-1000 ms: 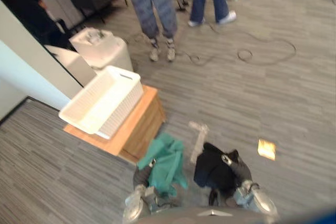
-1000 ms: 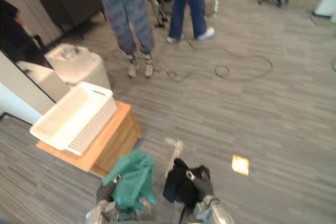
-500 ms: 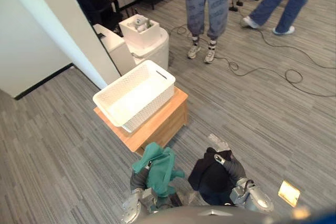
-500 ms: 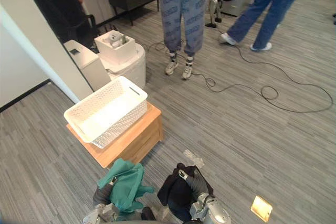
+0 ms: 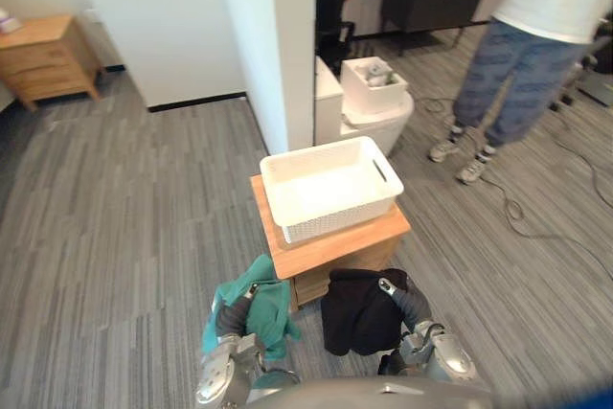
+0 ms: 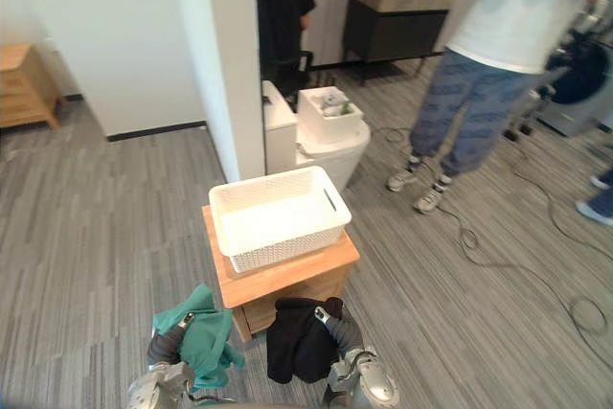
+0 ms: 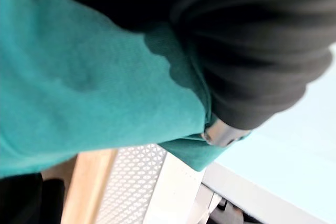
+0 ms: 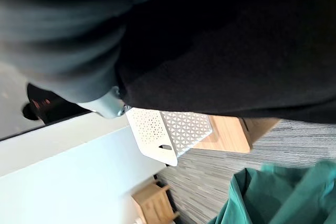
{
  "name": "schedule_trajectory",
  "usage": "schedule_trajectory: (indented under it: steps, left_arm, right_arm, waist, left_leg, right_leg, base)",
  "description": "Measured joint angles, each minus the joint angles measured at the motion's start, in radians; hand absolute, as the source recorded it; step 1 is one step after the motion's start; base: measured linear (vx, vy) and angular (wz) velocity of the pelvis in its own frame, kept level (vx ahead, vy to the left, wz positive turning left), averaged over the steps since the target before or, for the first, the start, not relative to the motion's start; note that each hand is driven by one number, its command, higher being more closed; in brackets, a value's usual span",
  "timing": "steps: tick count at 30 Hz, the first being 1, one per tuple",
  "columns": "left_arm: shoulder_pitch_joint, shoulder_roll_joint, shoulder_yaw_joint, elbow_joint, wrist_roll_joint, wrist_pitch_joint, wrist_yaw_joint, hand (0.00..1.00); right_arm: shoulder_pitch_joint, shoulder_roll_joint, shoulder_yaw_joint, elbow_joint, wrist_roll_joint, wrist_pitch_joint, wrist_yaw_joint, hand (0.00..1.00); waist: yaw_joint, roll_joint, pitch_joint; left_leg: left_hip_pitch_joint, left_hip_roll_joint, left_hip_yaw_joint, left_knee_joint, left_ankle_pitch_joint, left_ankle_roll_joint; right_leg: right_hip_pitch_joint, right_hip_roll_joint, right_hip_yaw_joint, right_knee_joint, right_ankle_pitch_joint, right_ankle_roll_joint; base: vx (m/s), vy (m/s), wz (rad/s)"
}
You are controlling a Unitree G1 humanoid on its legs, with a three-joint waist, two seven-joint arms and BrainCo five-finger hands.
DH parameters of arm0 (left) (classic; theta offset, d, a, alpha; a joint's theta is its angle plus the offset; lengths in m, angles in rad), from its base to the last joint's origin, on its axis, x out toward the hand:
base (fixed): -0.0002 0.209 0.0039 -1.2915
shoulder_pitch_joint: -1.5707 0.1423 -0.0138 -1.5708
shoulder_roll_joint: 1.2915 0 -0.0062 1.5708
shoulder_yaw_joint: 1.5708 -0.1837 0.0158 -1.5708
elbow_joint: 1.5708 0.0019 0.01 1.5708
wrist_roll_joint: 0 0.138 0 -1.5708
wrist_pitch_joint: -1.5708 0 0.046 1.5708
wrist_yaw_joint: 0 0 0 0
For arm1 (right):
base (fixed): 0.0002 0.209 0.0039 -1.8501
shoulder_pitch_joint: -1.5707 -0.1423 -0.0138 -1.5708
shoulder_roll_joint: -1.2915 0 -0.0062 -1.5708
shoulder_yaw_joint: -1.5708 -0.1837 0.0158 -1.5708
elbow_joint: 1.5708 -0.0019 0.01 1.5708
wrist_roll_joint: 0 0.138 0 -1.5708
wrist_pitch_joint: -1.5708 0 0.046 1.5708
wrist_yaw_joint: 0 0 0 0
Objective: Tidy the bed and pick cloth on bed and put in laundry
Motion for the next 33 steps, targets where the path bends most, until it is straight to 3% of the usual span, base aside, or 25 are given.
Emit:
schedule_trajectory:
  steps: [1, 2, 3, 4, 6, 10, 12, 13, 14, 15, 16, 17, 18, 19, 20, 21, 22, 25, 29, 33]
  left_arm:
    - [-0.001, 0.001, 0.001, 0.001, 0.007, 0.0, -0.006, 1.0]
    - [0.01, 0.009, 0.001, 0.001, 0.03, 0.002, -0.019, 1.0]
    - [0.025, 0.027, 0.002, 0.01, 0.039, 0.006, -0.026, 1.0]
    - [0.024, 0.023, -0.002, 0.024, 0.04, 0.011, -0.03, 1.0]
    - [0.046, -0.017, -0.011, 0.035, 0.067, 0.016, -0.044, 1.0]
    - [0.056, -0.045, -0.014, 0.039, 0.076, 0.004, -0.06, 1.0]
    - [0.072, -0.057, -0.016, 0.04, 0.076, -0.016, -0.061, 1.0]
    - [0.084, -0.058, -0.017, 0.04, 0.076, -0.03, -0.061, 1.0]
    - [0.09, -0.065, -0.02, 0.045, 0.077, -0.038, -0.062, 1.0]
    - [0.086, -0.065, -0.024, 0.055, 0.077, -0.042, -0.062, 1.0]
    - [0.072, -0.055, -0.024, 0.08, 0.077, -0.047, -0.062, 1.0]
    - [0.061, -0.058, -0.026, 0.073, 0.077, -0.047, -0.065, 1.0]
    - [0.062, -0.063, -0.028, 0.069, 0.078, -0.048, -0.071, 1.0]
    - [0.063, -0.072, -0.035, 0.069, 0.082, -0.049, -0.083, 1.0]
    - [0.051, -0.079, -0.049, 0.059, 0.103, -0.048, -0.101, 1.0]
    - [0.048, -0.08, -0.05, 0.048, 0.106, -0.048, -0.105, 1.0]
    - [0.044, -0.082, -0.049, 0.02, 0.111, -0.049, -0.106, 1.0]
    - [0.042, -0.062, -0.049, 0.014, 0.112, -0.049, -0.105, 1.0]
    - [0.055, -0.034, -0.051, 0.013, 0.113, -0.031, -0.105, 1.0]
    - [0.052, -0.027, -0.048, 0.011, 0.113, -0.017, -0.129, 1.0]
  right_arm:
    - [-0.003, 0.001, 0.0, 0.002, 0.002, 0.0, -0.008, 1.0]
    - [-0.006, 0.005, 0.0, 0.005, 0.008, -0.006, -0.016, 1.0]
    - [-0.008, 0.014, 0.0, 0.019, 0.014, -0.02, -0.025, 1.0]
    - [-0.009, 0.014, 0.001, 0.026, 0.021, -0.025, -0.03, 1.0]
    - [-0.022, -0.009, -0.005, 0.045, 0.047, -0.044, -0.046, 1.0]
    - [-0.023, -0.001, 0.001, 0.039, 0.058, -0.054, -0.044, 1.0]
    - [-0.022, 0.0, 0.007, 0.031, 0.057, -0.054, -0.042, 1.0]
    - [-0.017, -0.005, 0.011, 0.019, 0.055, -0.052, -0.039, 1.0]
    - [0.006, -0.003, 0.013, -0.016, 0.054, -0.052, -0.037, 1.0]
    - [0.016, -0.002, 0.013, -0.036, 0.054, -0.052, -0.036, 1.0]
    - [0.018, -0.002, 0.008, -0.047, 0.049, -0.052, -0.036, 1.0]
    - [0.019, -0.009, 0.007, -0.057, 0.041, -0.052, -0.036, 1.0]
    - [0.021, -0.011, 0.009, -0.07, 0.037, -0.052, -0.036, 1.0]
    - [0.024, -0.021, 0.0, -0.09, 0.036, -0.053, -0.037, 1.0]
    - [0.009, -0.042, -0.022, -0.111, 0.036, -0.055, -0.043, 1.0]
    - [0.001, -0.051, -0.025, -0.113, 0.035, -0.054, -0.044, 1.0]
    - [-0.003, -0.059, -0.036, -0.131, 0.035, -0.054, -0.052, 1.0]
    - [0.012, -0.057, -0.037, -0.196, 0.012, -0.052, -0.084, 1.0]
    - [0.017, -0.038, -0.05, -0.229, -0.004, -0.052, -0.139, 1.0]
    - [0.058, -0.04, -0.135, -0.282, -0.005, -0.051, -0.187, 1.0]
  waist:
    - [0.001, 0.001, 0.001]
    - [0.005, -0.017, 0.0]
    - [0.006, -0.05, 0.001]
    - [0.006, -0.042, 0.005]
    - [-0.001, 0.022, 0.016]
    - [0.002, 0.046, 0.011]
    - [0.002, 0.052, 0.003]
    - [0.001, 0.063, -0.002]
    - [0.002, 0.061, -0.015]
    - [0.002, 0.062, -0.018]
    - [-0.005, 0.055, -0.019]
    - [-0.008, 0.034, -0.028]
    - [-0.006, 0.03, -0.027]
    - [-0.001, 0.035, -0.03]
    - [-0.005, 0.055, -0.038]
    - [-0.003, 0.064, -0.04]
    - [-0.002, 0.08, -0.037]
    - [0.003, 0.049, -0.049]
    - [0.002, 0.013, -0.053]
    - [-0.002, 0.018, -0.057]
  left_leg:
    - [0.003, 0.007, -0.014, 0.0, -0.004, -0.01]
    - [0.007, 0.005, -0.027, 0.001, -0.018, -0.035]
    - [0.027, -0.002, -0.033, 0.001, -0.04, -0.062]
    - [0.04, 0.006, -0.019, -0.001, -0.046, -0.072]
    - [0.062, 0.081, 0.069, -0.002, -0.05, -0.095]
    - [0.091, 0.127, 0.104, -0.034, -0.043, -0.116]
    - [0.094, 0.147, 0.103, -0.028, -0.07, -0.114]
    - [0.094, 0.159, 0.11, -0.026, -0.089, -0.071]
    - [0.093, 0.159, 0.128, -0.017, -0.105, 0.027]
    - [0.088, 0.16, 0.131, 0.013, -0.109, 0.064]
    - [0.014, 0.169, 0.19, 0.167, -0.063, 0.008]
    - [-0.045, 0.177, 0.231, 0.298, -0.018, -0.002]
    - [-0.059, 0.178, 0.246, 0.339, -0.021, -0.007]
    - [-0.073, 0.168, 0.269, 0.329, -0.047, -0.026]
    - [-0.104, 0.137, 0.296, 0.24, -0.056, -0.032]
    - [-0.113, 0.124, 0.303, 0.183, -0.03, -0.035]
    - [-0.12, 0.107, 0.333, 0.084, 0.043, -0.04]
    - [-0.074, 0.068, 0.342, -0.005, 0.065, -0.04]
    - [-0.049, 0.037, 0.343, -0.075, 0.091, -0.039]
    - [-0.021, 0.015, 0.327, -0.14, 0.115, -0.04]
  right_leg:
    - [0.002, 0.009, 0.02, -0.063, 0.042, 0.003]
    - [0.009, 0.008, 0.056, -0.17, 0.111, 0.025]
    - [0.018, -0.009, 0.065, -0.18, 0.216, 0.028]
    - [0.022, 0.0, 0.056, -0.163, 0.234, 0.005]
    - [0.047, 0.046, 0.013, -0.141, 0.185, -0.034]
    - [0.056, 0.066, -0.035, -0.079, 0.12, -0.054]
    - [0.055, 0.08, -0.039, -0.056, 0.097, -0.058]
    - [0.051, 0.09, -0.038, -0.051, 0.088, -0.06]
    - [0.053, 0.096, -0.037, -0.056, 0.075, -0.062]
    - [0.064, 0.096, -0.035, -0.071, 0.071, -0.063]
    - [0.087, 0.085, -0.043, -0.099, 0.074, -0.068]
    - [0.125, 0.068, -0.04, -0.142, 0.098, -0.084]
    - [0.145, 0.057, -0.041, -0.164, 0.104, -0.086]
    - [0.16, 0.045, -0.041, -0.181, 0.114, -0.078]
    - [0.169, 0.026, -0.061, -0.185, 0.12, -0.072]
    - [0.173, 0.022, -0.064, -0.187, 0.118, -0.069]
    - [0.191, 0.025, -0.075, -0.187, 0.11, -0.049]
    - [0.219, 0.007, -0.074, -0.223, 0.11, -0.018]
    - [0.221, -0.005, -0.073, -0.245, 0.114, -0.01]
    - [0.228, -0.013, -0.084, -0.245, 0.106, -0.002]
  base:
    - [0.26, -0.286, 0.87]
    - [0.23, -0.332, 0.61]
    - [0.27, -0.443, 0.52]
    - [0.27, -0.424, 0.36]
    - [0.21, -0.294, 0.32]
    - [0.12, -0.144, 0.35]
    - [0.08, -0.072, 0.02]
    - [0.11, -0.065, -0.1]
    - [0.17, -0.07, -0.05]
    - [0.18, -0.034, 0.1]
    - [0.15, -0.051, 0.2]
    - [0.16, -0.022, 0.18]
    - [0.15, 0.004, 0.07]
    - [0.2, 0.092, 0.09]
    - [0.13, 0.104, 0.1]
    - [0.14, 0.138, 0.26]
    - [0.11, 0.119, 0.33]
    - [0.11, 0.105, 0.17]
    - [0.07, 0.079, 0.0]
    - [0.07, 0.044, 0.07]
